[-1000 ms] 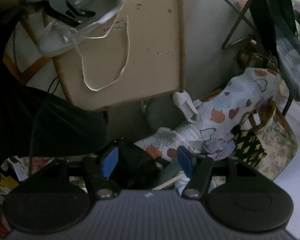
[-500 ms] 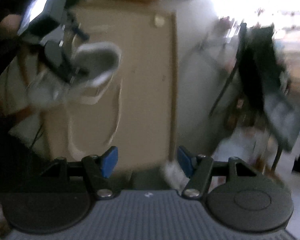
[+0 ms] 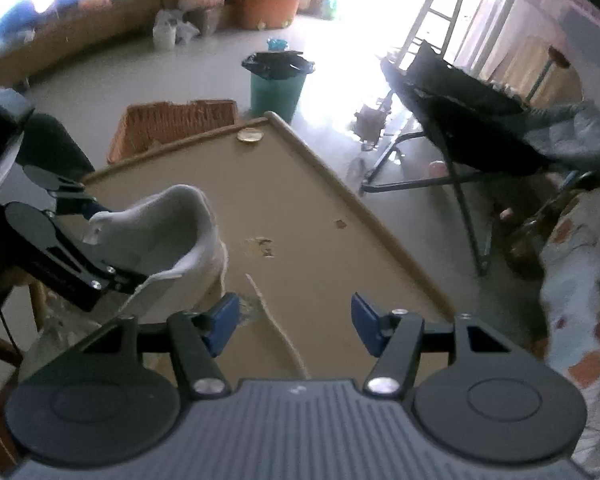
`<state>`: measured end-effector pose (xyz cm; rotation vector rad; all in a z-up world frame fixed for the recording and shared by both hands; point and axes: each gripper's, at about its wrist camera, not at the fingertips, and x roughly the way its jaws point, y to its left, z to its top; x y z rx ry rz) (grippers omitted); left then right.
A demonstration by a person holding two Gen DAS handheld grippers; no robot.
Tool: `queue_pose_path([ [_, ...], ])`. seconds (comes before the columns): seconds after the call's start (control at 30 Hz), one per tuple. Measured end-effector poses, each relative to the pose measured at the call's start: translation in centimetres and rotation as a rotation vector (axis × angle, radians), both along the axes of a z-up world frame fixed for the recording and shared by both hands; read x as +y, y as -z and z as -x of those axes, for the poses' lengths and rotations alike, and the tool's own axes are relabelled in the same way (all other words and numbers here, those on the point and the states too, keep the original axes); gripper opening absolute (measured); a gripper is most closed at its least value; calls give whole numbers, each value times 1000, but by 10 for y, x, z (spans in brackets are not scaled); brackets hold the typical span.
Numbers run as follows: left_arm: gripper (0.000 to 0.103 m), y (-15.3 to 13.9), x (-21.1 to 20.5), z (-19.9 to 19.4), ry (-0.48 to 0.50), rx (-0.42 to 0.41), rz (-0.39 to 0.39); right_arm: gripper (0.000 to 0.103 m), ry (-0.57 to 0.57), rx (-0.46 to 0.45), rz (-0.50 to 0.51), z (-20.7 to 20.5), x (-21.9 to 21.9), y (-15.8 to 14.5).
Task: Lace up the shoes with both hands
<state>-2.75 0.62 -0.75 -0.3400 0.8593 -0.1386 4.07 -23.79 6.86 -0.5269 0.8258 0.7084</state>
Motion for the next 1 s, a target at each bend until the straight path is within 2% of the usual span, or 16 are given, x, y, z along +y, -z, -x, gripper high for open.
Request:
queue_pose_path([
  [0.1,94,-1,2,1,-5,14,6,60,-26,29,23,-4,6,14],
  [0.2,93,-1,4,1,-17,32,20,54,-57,38,60,-6,13,23],
  [0.33,92,-2,10,3,-36,60,77,44,-75,50,72,-8,17,31],
  [0.4,92,-4,12,5,-37,62,100,43,-75,66,71,-10,16,35],
  [0.57,92,-8,13,15,-30,65,99,43,-65,100,49,-14,11,42],
  [0.73,93,-11,18,26,-42,20,110,43,-69,121,22,-17,6,44],
  [0.87,93,-4,20,21,-54,52,125,43,-87,126,22,-21,9,47],
  [1.0,94,4,24,15,-68,79,173,43,-117,125,38,-25,20,52],
])
